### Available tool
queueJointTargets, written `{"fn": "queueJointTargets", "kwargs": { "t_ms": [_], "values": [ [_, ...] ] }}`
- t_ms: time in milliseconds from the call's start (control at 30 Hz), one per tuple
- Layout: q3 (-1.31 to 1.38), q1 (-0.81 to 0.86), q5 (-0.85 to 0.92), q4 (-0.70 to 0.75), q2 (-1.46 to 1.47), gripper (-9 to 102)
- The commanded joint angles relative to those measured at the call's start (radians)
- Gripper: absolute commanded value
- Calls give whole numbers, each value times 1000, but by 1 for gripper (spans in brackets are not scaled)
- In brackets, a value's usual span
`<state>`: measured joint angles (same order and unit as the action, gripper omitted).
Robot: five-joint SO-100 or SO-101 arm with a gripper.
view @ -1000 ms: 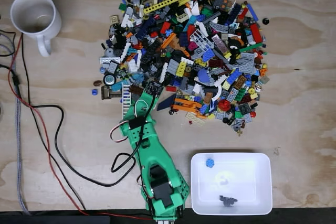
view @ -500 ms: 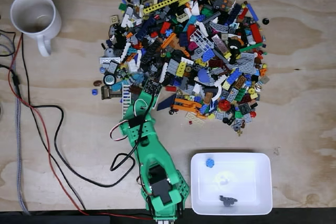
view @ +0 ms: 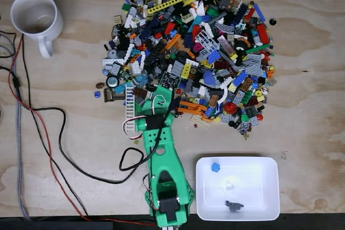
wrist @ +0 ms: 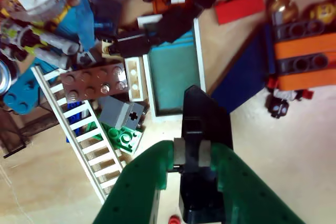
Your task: Find the closest Lego and put it in the bin.
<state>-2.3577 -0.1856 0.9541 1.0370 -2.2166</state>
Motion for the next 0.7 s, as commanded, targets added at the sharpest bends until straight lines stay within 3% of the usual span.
{"fn": "queueJointTargets", "kwargs": {
  "t_ms": [0, 400, 667],
  "values": [
    [-18, 153, 186, -61, -241, 0],
    [-140, 1057, 546, -12, -532, 0],
    [-293, 1586, 758, -91, -689, 0]
  ]
}}
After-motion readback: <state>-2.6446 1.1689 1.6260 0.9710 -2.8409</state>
